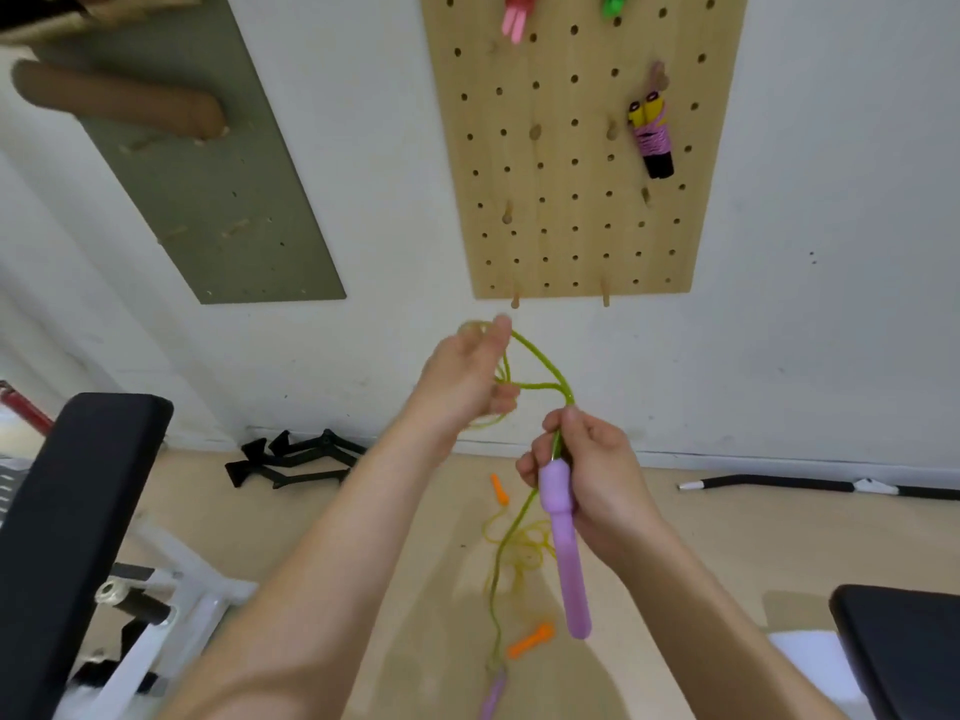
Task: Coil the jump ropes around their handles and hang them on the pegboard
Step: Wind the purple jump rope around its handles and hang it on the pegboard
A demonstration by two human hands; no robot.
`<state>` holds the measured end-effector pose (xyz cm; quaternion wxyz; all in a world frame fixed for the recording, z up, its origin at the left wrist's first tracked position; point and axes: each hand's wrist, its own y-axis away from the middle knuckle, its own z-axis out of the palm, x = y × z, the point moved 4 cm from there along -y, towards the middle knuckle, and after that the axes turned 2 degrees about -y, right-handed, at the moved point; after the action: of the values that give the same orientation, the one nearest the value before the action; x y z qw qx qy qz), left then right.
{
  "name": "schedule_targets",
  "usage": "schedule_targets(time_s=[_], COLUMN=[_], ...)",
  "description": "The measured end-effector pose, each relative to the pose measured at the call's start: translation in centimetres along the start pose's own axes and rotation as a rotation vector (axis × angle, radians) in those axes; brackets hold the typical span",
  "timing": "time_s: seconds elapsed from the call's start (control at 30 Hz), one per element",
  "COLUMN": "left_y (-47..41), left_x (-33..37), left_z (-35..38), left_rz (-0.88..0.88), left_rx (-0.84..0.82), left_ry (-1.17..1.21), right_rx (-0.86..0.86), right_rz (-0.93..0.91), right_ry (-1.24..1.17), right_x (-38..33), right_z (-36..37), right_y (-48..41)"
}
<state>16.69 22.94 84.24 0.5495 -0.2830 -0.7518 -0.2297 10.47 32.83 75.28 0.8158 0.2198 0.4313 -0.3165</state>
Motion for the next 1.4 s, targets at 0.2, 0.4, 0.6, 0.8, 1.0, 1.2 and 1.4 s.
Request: schedule_targets(time_s=[0.2, 0.4, 0.6, 0.8, 1.0, 1.2, 1.4], left_y=[4.7, 4.5, 3.8, 2.8, 3.5, 1.8, -0.1], left_x=[-4.4, -6.7, -8.7, -10.8, -13.9, -12.1, -6.4], left_z=[2.2, 0.7, -1.5, -3.3, -0.9, -5.9, -7.9], left_rz=[0.077, 0.019, 0.006, 0.169, 0.064, 0.008, 0.023], left_rx=[-0.106, -0.173, -0.032, -0.166, -0.430, -0.096, 0.055], left_ry=[0.052, 0.228, 0.011, -0.397, -0.698, -0.304, 0.231], right_rx=[-0.055, -0.151, -0.164, -0.060, -0.015, -0.009, -0.207], right_rz=[0.028, 0.190, -0.131, 0.135, 0.228, 0.137, -0.128], right_ry=[0.303, 0.334, 1.210, 0.322, -0.400, 0.369, 0.566], right_x=[-1.2, -0.1, -1.3, -6.6, -8.2, -6.5, 3.3], right_z=[2.0, 3.3, 4.8, 6.3, 9.6, 7.3, 6.8], right_y=[-0.9, -1.1, -1.9, -3.8, -5.8, -7.7, -0.2])
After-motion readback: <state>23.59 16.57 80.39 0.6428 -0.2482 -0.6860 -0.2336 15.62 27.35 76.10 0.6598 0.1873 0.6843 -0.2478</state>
